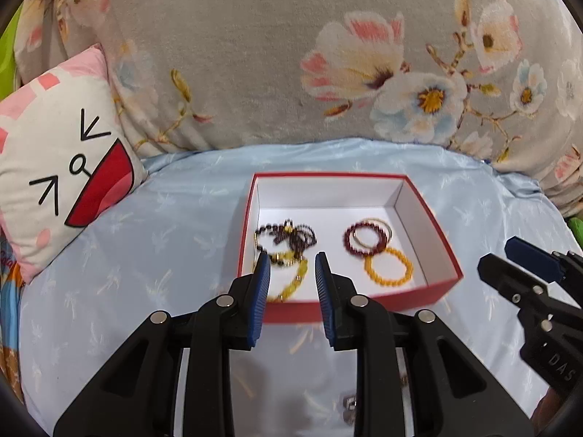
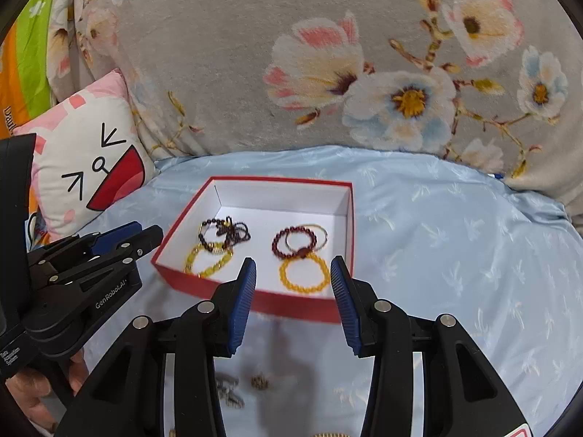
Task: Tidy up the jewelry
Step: 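Move both tools back over the gold chain bracelet and silver watch, then close the right tool on the gold bead chain bracelet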
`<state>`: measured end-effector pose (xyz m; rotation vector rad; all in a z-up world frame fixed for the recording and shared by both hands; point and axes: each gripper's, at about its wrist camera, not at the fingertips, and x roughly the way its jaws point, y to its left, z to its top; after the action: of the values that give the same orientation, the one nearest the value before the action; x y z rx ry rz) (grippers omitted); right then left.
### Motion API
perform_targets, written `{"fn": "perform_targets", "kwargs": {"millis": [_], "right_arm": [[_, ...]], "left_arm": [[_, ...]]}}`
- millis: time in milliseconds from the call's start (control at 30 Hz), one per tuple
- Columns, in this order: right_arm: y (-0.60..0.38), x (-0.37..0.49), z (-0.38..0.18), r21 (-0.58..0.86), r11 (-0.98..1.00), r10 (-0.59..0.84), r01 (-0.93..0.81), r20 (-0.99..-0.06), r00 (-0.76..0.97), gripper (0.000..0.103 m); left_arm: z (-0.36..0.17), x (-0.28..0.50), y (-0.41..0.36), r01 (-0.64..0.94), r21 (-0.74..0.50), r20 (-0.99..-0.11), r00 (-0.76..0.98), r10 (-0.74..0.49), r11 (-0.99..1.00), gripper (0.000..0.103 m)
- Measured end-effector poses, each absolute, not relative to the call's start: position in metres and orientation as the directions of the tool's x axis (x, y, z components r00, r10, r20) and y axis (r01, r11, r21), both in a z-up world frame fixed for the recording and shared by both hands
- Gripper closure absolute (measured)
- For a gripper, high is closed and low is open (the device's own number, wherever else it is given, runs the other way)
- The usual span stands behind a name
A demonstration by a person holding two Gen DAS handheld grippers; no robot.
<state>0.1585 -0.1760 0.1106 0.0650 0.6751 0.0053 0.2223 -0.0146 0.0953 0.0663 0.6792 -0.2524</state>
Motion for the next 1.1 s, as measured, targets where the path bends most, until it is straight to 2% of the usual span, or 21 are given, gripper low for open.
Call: {"fn": "perform_targets", "kwargs": {"millis": [767, 933, 1100], "right_arm": [[-0.216, 0.023, 0.017, 0.155, 0.975, 0.010, 0.161, -0.750, 0.661, 0.061], [-0.219, 0.008, 0.008, 0.173, 0.969, 0.016, 0.178, -0.759, 0.651, 0.061], [-0.218, 0.005, 0.005, 0.188, 0.966, 0.028, 0.179, -0.760, 0.649, 0.061]], "left_arm": [[0.013, 0.108, 0.009, 0.276, -0.075, -0.742, 0.626, -0.238, 0.958, 0.078], [0.005, 0.091, 0.006, 0.289, -0.095, -0.753, 0.605, -0.258, 0.953, 0.071], [0.001, 0.078, -0.003, 0.307, -0.083, -0.753, 0.604, -0.261, 0.948, 0.070]]}}
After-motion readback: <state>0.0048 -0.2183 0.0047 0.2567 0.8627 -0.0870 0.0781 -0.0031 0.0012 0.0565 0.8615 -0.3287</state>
